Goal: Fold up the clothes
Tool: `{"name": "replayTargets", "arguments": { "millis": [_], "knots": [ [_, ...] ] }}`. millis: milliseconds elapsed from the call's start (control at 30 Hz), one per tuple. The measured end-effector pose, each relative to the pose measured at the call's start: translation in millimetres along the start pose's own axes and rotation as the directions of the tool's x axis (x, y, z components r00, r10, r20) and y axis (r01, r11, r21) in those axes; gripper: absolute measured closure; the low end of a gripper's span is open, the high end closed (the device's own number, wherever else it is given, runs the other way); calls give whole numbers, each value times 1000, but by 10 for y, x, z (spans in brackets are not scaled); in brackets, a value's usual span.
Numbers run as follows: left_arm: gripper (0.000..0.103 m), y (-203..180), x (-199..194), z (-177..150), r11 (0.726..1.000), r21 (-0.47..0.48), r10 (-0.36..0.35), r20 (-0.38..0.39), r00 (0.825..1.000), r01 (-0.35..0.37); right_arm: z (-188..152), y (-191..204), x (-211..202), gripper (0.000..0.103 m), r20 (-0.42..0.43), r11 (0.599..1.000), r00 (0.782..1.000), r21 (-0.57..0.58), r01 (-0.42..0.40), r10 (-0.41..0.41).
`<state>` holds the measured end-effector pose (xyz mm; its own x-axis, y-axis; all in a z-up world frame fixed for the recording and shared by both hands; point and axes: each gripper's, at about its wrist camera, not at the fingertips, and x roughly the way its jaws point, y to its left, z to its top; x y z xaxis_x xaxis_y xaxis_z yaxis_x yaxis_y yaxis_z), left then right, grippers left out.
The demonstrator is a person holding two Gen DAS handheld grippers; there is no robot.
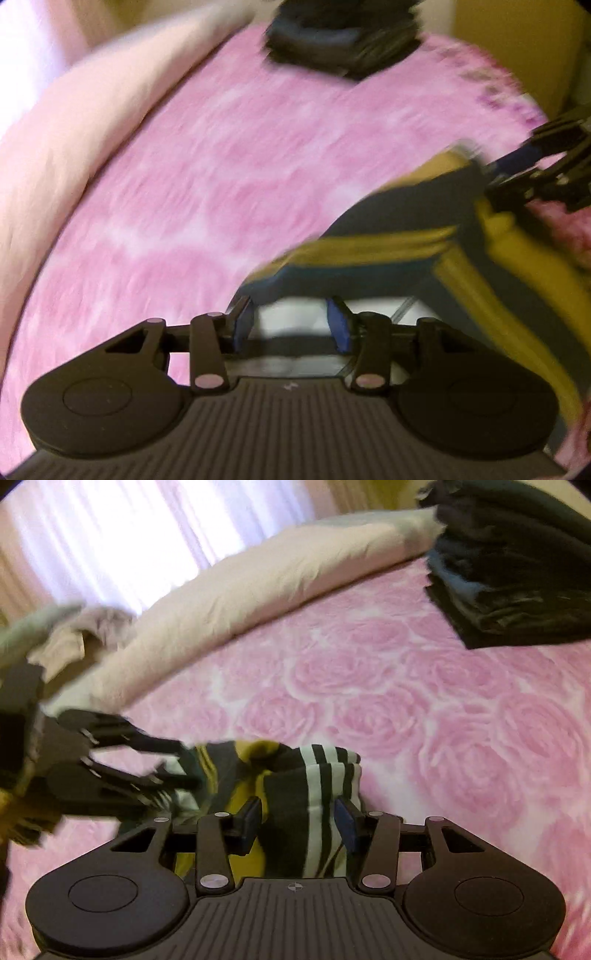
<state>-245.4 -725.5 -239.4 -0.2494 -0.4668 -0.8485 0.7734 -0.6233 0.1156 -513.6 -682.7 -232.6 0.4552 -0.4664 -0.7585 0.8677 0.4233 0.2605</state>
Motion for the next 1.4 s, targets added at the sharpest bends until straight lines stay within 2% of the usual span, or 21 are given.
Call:
{"name": "replayTargets", "arguments": {
  "millis": [33,100,133,233,467,500,533,567,767,967,1033,1100,1200,1267,1300,1400],
  "knots": [
    [59,35,21,-32,1000,-17,-4,-1,1000,4,-9,-83,72,55,-17,999,999,15,28,-28],
    [58,89,52,-83,999,-42,-8,-4,1000,8,-50,-282,122,52,-40,992,999,126,29,-24],
    [58,68,33,-67,1000,-31,2,-7,1000,-2,-71,-302,97,51,-42,990,998,137,40,-35],
    [61,35,-19,-40,999,-36,26,-35,999,-27,-84,-184,-63,51,-36,993,997,95,75,-72],
    [64,43,-249,-152,993,-91,61,-136,989,-74,-202,222,-501,50,-45,996,996,31,83,-81],
    [64,52,-292,-180,992,-104,63,-143,988,-78,-235,309,-546,44,-57,996,994,10,89,-88],
    [64,55,-333,-206,990,-113,65,-147,987,-82,-282,394,-597,19,-65,995,993,-12,98,-98],
    [65,56,-373,-232,989,-120,69,-148,987,-87,-333,467,-645,7,-63,995,993,-28,100,-102],
    [66,48,-567,-364,987,-133,69,-146,987,-89,-626,852,-809,7,-96,986,990,-145,87,-102],
    [66,-13,-746,-475,991,-105,71,-124,990,-84,-861,1177,-828,7,-105,939,986,-333,87,-129],
    [64,-69,-875,-531,995,-63,73,-98,992,-80,-950,1252,-794,7,-101,910,985,-404,89,-141],
    [59,-172,-1056,-624,996,20,89,-47,995,-89,-1066,1336,-751,7,-92,864,981,-493,103,-169],
    [38,-415,-1346,-835,977,179,106,70,992,-117,-1263,1456,-671,7,-68,765,975,-633,122,-211],
    [28,-649,-1480,-1027,938,320,94,139,986,-135,-1424,1511,-577,7,-42,676,971,-725,133,-236],
    [24,-783,-1493,-1126,906,396,96,158,983,-153,-1514,1525,-517,7,-30,626,969,-768,135,-245],
    [24,-1132,-1368,-1398,798,577,89,171,981,-173,-1759,1553,-319,7,9,491,964,-859,144,-266]
  ]
}}
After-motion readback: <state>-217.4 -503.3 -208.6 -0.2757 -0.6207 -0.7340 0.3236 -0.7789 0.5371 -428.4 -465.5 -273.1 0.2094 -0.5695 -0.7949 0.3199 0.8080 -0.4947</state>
